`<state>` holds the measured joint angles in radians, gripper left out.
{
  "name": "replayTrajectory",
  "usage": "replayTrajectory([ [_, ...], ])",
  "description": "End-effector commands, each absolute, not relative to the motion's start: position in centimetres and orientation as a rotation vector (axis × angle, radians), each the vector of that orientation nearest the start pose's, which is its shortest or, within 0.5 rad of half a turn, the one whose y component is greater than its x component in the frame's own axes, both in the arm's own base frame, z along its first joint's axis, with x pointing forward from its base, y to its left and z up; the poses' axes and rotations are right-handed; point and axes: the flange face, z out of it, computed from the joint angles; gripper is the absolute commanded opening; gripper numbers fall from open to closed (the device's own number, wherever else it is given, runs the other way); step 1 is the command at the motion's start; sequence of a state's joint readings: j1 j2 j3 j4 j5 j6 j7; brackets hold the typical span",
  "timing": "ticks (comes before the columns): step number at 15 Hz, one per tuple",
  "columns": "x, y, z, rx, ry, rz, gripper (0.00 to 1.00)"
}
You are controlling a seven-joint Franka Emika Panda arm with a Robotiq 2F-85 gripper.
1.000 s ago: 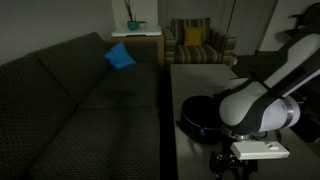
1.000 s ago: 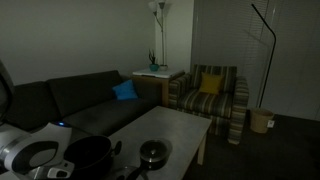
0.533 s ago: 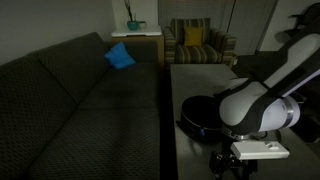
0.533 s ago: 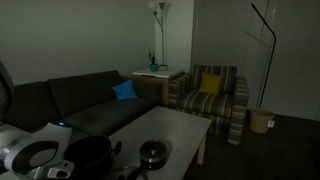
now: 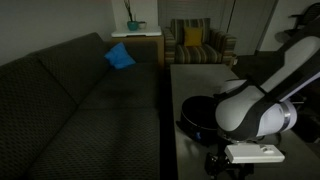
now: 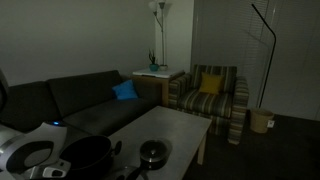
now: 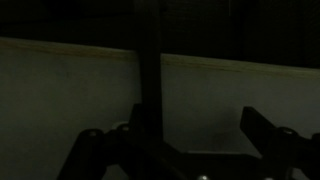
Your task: Put the black ladle inside the black pot
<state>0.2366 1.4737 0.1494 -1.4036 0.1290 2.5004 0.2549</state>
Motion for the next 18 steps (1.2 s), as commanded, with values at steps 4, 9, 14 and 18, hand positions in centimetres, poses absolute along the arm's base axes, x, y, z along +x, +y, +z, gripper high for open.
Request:
replayTrajectory([
  [4,50.1,22.2,-19.7,-3.020,0.241,0.564,1.00],
  [9,50.1,22.5,-19.7,-3.077,0.313,0.528,0.84],
  [14,50.5,23.3,-19.8,-3.078,0.316,0.521,0.47],
  [18,50.6,24.1,-19.5,-3.083,0.313,0.508,0.19],
])
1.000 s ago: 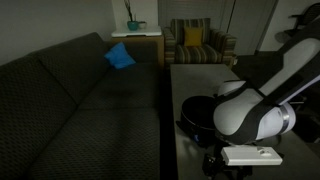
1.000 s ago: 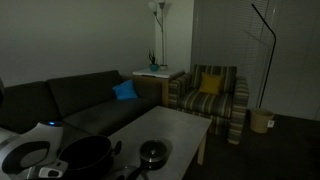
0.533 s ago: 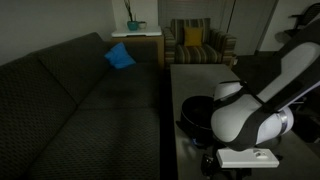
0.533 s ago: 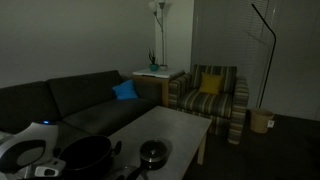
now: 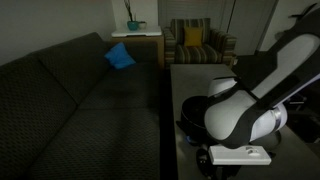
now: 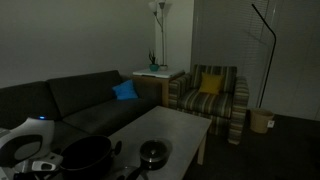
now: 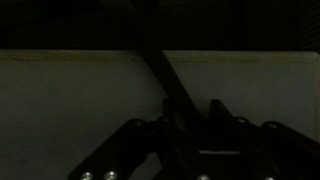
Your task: Put the black ladle inside the black pot
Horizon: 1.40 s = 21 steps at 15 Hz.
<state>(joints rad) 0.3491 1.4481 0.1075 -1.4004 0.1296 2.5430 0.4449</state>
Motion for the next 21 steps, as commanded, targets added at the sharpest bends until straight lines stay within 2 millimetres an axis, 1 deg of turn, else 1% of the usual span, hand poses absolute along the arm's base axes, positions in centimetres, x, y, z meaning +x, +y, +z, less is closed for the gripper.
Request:
replayTrajectory([
  [1,50.6,24.4,-19.6,-3.077,0.312,0.502,0.11],
  [3,50.7,25.0,-20.1,-3.067,0.305,0.506,0.00],
  [5,50.7,25.0,-20.6,-3.055,0.298,0.515,0.04],
  [8,50.6,25.1,-21.1,-3.040,0.290,0.540,0.04],
  [9,50.7,25.1,-21.0,-3.040,0.289,0.551,0.04],
  [10,50.4,24.9,-20.0,-3.039,0.287,0.562,0.04],
  [11,50.3,24.7,-19.8,-3.037,0.289,0.563,0.04],
  [14,50.2,24.4,-20.0,-3.041,0.309,0.568,0.04],
  [18,50.7,24.0,-19.9,-3.065,0.337,0.570,0.04],
  [21,51.0,23.8,-19.4,-3.083,0.371,0.562,0.04],
])
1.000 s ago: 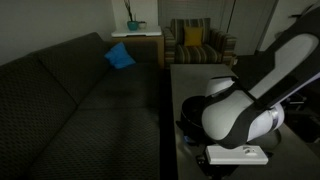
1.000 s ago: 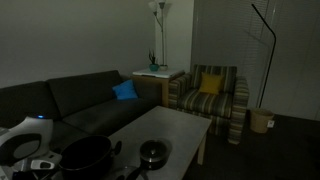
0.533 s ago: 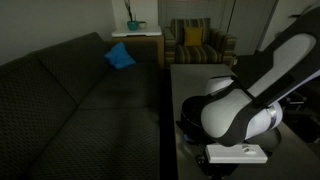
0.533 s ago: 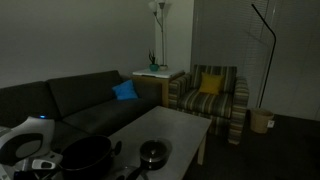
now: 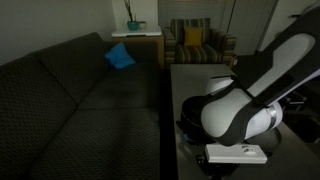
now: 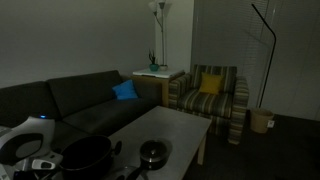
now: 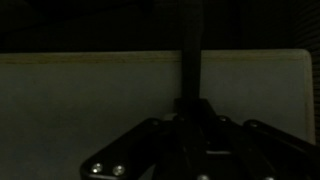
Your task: Put the black ladle inside the black pot
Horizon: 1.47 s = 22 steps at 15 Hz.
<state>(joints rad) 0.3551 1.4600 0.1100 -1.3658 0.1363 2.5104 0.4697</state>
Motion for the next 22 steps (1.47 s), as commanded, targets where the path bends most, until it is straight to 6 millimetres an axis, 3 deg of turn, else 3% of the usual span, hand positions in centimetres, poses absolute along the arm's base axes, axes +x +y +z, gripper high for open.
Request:
replayTrajectory([
  [1,51.0,23.7,-19.2,-3.089,0.385,0.561,0.04],
  [6,51.0,23.4,-17.8,-3.118,0.473,0.541,0.04],
  [14,50.7,19.7,-15.1,-3.184,0.643,0.505,0.04],
  [22,49.9,19.4,-10.5,-3.220,0.790,0.377,0.04],
])
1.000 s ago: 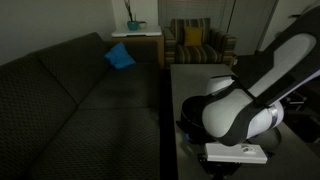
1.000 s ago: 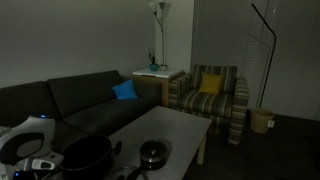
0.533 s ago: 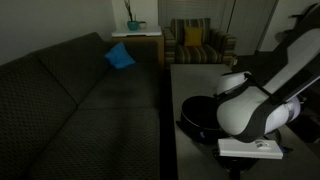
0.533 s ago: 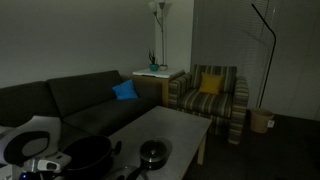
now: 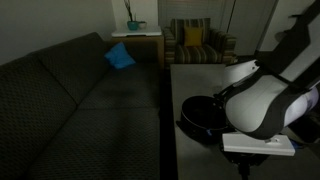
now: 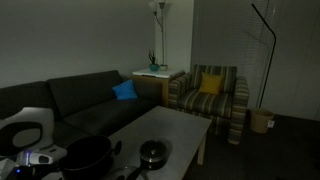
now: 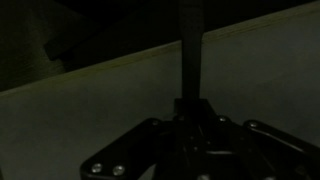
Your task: Put the black ladle inside the black pot
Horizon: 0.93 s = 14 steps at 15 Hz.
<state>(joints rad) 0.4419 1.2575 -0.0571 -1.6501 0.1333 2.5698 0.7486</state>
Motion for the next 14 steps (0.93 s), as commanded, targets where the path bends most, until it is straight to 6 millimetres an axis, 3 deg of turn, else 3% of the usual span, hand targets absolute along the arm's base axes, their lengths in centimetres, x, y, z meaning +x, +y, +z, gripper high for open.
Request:
replayTrajectory([
  [1,50.1,19.3,-9.8,-3.212,0.799,0.329,0.04],
  [7,53.2,18.1,-5.9,-3.112,0.724,0.047,0.04],
  [14,55.6,17.7,-0.3,-3.126,0.560,0.089,0.04],
])
